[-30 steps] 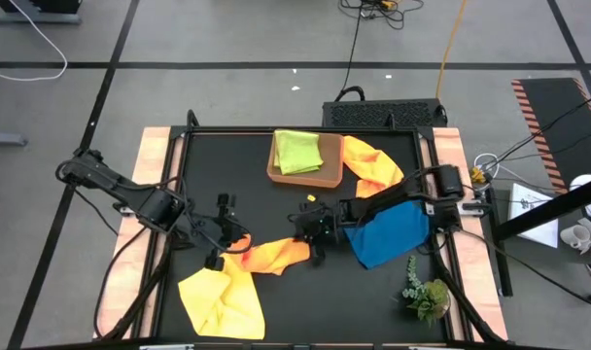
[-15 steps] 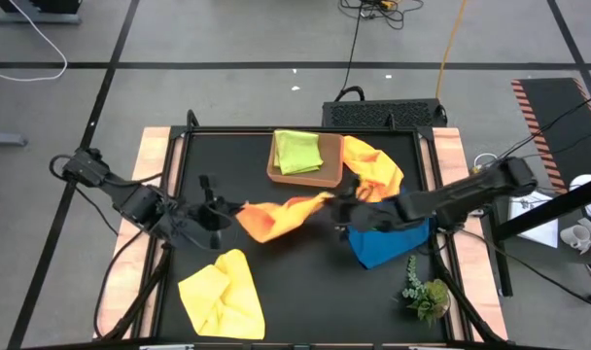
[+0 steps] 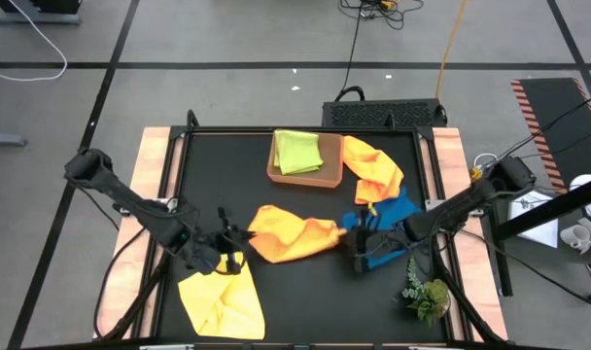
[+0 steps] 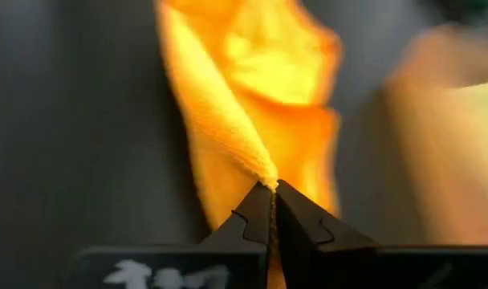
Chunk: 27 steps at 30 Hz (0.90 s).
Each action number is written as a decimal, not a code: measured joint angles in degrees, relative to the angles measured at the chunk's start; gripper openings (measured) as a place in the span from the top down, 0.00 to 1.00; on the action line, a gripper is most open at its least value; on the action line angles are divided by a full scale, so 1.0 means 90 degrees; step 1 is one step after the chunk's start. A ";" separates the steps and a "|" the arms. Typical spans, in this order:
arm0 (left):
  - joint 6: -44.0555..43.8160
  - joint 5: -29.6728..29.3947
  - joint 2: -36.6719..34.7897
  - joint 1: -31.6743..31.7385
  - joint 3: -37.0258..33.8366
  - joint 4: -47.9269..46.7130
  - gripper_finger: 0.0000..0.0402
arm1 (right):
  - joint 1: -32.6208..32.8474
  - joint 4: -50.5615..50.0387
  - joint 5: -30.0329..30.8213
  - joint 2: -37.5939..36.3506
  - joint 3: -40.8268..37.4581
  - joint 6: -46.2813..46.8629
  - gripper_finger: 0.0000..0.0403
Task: Fold microfiber towels
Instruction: Fold the left orange microfiber cloth
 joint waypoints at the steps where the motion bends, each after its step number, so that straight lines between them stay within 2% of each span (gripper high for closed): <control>1: 0.0064 0.0134 0.0000 0.0006 -0.0294 0.0495 1.00 | -0.0006 0.0267 -0.0386 0.0114 -0.0134 0.0179 0.97; 4: -0.0015 0.0348 -0.0004 -0.0001 -0.1025 0.1757 1.00 | -0.0034 0.0388 -0.1364 0.0439 -0.0247 0.0744 0.90; 7: -0.0343 0.0503 -0.0005 -0.0001 -0.1450 0.2153 1.00 | -0.0044 0.0392 -0.1874 0.0536 -0.0247 0.1017 0.81; 14: -0.0695 0.0598 -0.0007 0.0001 -0.1654 0.2158 1.00 | -0.0462 0.0676 -0.1551 -0.0009 -0.0232 0.0613 0.62; 20: -0.0567 0.0764 -0.0007 0.0030 -0.1654 0.2168 1.00 | -0.0945 0.0674 -0.1360 -0.0556 -0.0235 0.0179 0.58; 23: -0.0518 0.0763 -0.0007 0.0037 -0.1654 0.2166 1.00 | -0.1110 0.0608 -0.1460 -0.0403 -0.0235 0.0071 0.58; 27: -0.0499 0.0764 -0.0007 0.0035 -0.1654 0.2166 1.00 | -0.1212 0.0662 -0.1733 0.0234 -0.0235 0.0066 0.58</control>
